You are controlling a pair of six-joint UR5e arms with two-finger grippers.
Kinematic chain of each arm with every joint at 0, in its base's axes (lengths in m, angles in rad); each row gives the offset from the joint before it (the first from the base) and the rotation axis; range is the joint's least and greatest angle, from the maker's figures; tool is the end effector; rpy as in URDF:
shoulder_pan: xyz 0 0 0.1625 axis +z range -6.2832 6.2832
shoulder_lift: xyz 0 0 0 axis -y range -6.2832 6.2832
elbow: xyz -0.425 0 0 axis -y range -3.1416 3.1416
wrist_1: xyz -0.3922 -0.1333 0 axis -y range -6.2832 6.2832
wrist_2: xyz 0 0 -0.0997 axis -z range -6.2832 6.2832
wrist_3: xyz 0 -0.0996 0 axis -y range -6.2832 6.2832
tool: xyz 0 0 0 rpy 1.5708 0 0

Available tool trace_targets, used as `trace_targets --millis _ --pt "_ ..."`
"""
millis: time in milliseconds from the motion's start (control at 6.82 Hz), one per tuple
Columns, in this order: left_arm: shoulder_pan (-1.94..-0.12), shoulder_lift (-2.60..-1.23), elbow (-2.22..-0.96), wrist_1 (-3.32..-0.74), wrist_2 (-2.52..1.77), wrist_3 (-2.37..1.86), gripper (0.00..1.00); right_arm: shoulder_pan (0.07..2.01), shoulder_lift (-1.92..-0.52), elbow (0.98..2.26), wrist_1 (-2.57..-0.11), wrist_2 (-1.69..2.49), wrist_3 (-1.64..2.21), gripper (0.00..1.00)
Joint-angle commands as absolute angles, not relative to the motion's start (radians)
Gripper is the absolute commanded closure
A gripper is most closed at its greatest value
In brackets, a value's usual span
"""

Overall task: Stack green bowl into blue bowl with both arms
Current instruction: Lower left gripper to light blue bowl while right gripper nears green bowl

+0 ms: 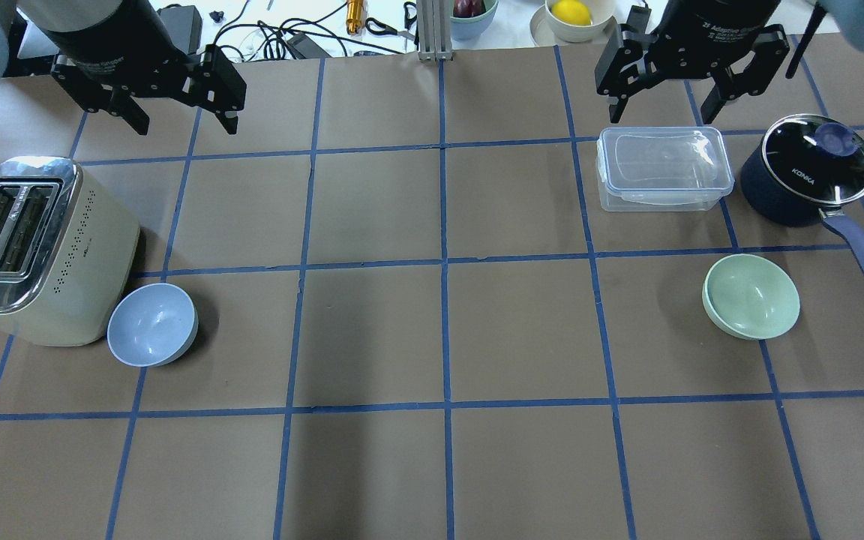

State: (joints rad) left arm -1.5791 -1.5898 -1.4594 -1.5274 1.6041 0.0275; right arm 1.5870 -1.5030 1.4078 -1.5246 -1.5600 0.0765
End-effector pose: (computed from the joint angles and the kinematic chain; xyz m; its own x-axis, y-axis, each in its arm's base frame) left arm -0.1342 -0.5098 0.5385 -0.9988 0.0310 -0.0367 0.0357 0.9903 -0.1344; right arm 0.1428 -0.5214 0.5292 -0.9981 0.0596 -0.0145 0.0603 0.9970 -0.0480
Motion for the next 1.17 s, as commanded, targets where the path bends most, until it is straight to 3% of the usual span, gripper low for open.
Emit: trace_targets --millis 0,440,733,1027 --pt "-1.580 -1.583 -1.468 -1.529 1.606 0.031 0.00 1.589 -1.500 1.410 -1.528 -1.560 0.075 0.00" --pt "-1.559 -1.542 -1.541 -1.612 1.624 0.028 0.00 1.589 -1.500 1.410 -1.528 -1.562 0.078 0.00" --pt "-1.487 -1.568 -1.729 -1.533 1.618 0.029 0.00 1.589 -1.500 1.410 -1.528 -1.562 0.080 0.00" --pt "-1.361 -1.610 -2.011 -1.179 1.620 0.082 0.00 1.576 -1.491 1.416 -1.520 -1.566 0.058 0.00"
